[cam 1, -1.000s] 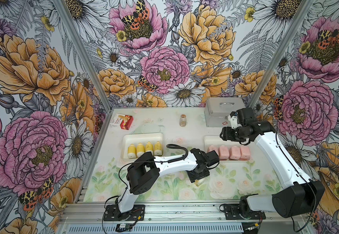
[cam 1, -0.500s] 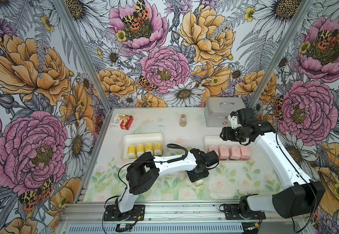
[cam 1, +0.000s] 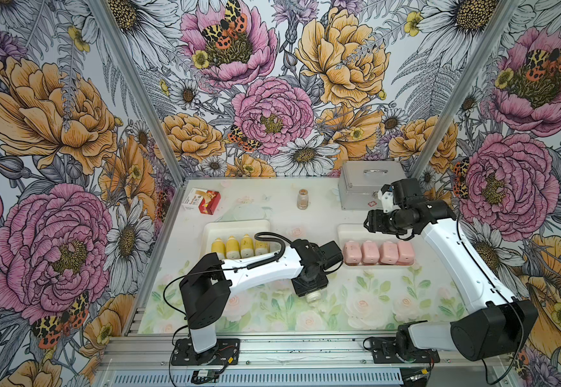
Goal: Place the pencil sharpeners by color into the storage box
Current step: Pick up the pencil sharpener from the center of the board, then place the pencil sharpener in the storage box.
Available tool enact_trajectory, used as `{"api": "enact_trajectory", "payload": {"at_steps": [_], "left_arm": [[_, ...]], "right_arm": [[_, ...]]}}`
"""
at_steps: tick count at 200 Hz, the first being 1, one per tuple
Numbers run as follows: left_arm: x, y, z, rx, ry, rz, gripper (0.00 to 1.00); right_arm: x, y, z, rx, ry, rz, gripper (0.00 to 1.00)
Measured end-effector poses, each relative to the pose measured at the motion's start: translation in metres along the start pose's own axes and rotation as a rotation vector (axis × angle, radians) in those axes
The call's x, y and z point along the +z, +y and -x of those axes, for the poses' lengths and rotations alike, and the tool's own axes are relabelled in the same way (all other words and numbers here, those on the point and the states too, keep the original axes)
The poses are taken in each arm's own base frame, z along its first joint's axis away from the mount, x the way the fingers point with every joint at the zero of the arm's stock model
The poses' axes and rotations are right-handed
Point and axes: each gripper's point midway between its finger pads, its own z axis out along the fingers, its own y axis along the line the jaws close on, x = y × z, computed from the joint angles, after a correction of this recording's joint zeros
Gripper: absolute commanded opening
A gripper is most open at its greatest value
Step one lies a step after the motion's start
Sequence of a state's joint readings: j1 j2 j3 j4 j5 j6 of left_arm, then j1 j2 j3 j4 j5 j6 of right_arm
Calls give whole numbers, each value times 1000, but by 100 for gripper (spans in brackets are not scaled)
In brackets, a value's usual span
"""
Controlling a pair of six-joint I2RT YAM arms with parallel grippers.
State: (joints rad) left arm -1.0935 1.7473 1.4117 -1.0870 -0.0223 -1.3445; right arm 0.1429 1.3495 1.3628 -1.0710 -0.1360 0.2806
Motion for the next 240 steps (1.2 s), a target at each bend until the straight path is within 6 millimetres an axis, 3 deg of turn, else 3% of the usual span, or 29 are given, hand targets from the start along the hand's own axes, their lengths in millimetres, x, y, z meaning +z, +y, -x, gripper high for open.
{"api": "enact_trajectory", "payload": {"at_steps": [45, 102, 156, 240], "left_arm": [[-51, 40, 46, -22, -70, -9, 33], [-89, 119, 100, -61, -130, 142, 33], [-127, 181, 139, -94, -173, 238, 33], [-145, 247, 173, -51, -147, 334, 35]], "right_arm": [[10, 10, 2, -25, 30, 10, 68], [5, 47, 34, -76, 7, 69, 68], [12, 70, 43, -111, 31, 110, 68], [22, 85, 43, -133, 74, 139, 68]]}}
